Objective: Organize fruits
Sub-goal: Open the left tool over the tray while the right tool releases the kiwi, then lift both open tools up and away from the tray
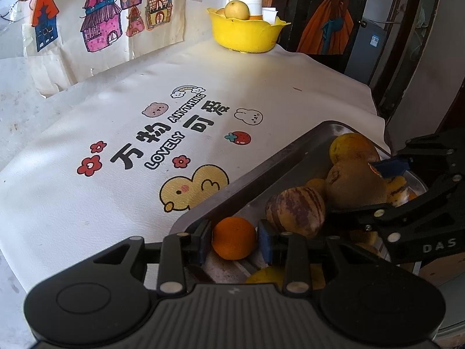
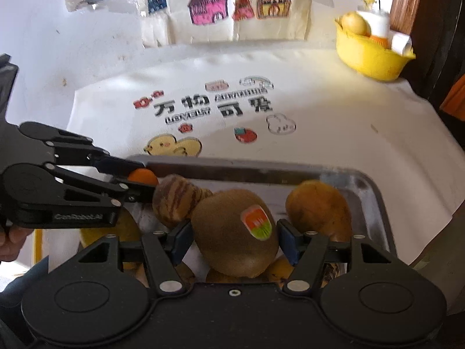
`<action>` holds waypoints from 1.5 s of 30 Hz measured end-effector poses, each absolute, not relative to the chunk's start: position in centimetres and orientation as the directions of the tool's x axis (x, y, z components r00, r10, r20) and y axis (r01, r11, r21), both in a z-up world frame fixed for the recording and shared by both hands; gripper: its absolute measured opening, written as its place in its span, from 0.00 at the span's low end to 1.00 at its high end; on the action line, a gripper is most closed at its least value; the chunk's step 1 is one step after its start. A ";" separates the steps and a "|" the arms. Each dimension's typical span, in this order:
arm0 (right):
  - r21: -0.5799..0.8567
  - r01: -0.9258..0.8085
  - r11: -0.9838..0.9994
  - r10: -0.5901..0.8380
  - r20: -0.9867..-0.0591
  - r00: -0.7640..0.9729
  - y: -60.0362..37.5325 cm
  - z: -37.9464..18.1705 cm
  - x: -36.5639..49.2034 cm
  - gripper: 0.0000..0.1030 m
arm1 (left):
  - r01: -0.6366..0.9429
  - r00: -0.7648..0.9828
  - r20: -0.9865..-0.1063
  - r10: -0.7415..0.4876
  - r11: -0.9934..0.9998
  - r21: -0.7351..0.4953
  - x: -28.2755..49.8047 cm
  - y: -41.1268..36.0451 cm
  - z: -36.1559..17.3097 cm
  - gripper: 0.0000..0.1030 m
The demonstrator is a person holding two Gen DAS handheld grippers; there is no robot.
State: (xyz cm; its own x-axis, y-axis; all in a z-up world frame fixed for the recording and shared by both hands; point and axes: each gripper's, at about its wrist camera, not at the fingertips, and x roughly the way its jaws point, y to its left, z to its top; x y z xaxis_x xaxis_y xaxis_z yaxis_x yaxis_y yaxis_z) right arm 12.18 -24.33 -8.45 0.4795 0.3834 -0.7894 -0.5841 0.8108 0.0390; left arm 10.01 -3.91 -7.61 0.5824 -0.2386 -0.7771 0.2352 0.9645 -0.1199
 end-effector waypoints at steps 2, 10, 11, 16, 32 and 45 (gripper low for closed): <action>0.027 -0.587 0.809 0.385 -0.779 0.495 -24.4 -7.7 12.1 0.69 | 0.234 0.589 -0.772 -0.239 0.965 -0.120 10.0 -3.8 -7.3 0.40; -0.009 -0.581 0.814 0.372 -0.760 0.533 -25.0 -5.8 12.0 0.76 | 0.224 0.628 -0.744 -0.228 0.969 -0.108 9.9 -3.6 -5.8 0.62; -0.010 -0.580 0.814 0.372 -0.759 0.535 -25.1 -5.7 12.0 0.76 | 0.223 0.629 -0.743 -0.229 0.969 -0.109 9.9 -3.6 -5.7 0.62; -0.014 -0.580 0.814 0.371 -0.757 0.539 -25.0 -5.6 11.8 0.79 | 0.219 0.637 -0.737 -0.227 0.970 -0.110 9.9 -3.5 -5.4 0.69; 0.005 -0.541 0.841 0.386 -0.707 0.593 -25.6 -2.8 10.1 0.99 | 0.115 0.698 -0.691 -0.189 0.982 -0.152 9.6 -1.4 -2.8 0.99; 0.090 -0.444 0.892 0.386 -0.662 0.642 -27.0 1.1 4.5 0.99 | 0.133 0.724 -0.672 -0.156 0.987 -0.086 5.2 -0.6 0.9 0.99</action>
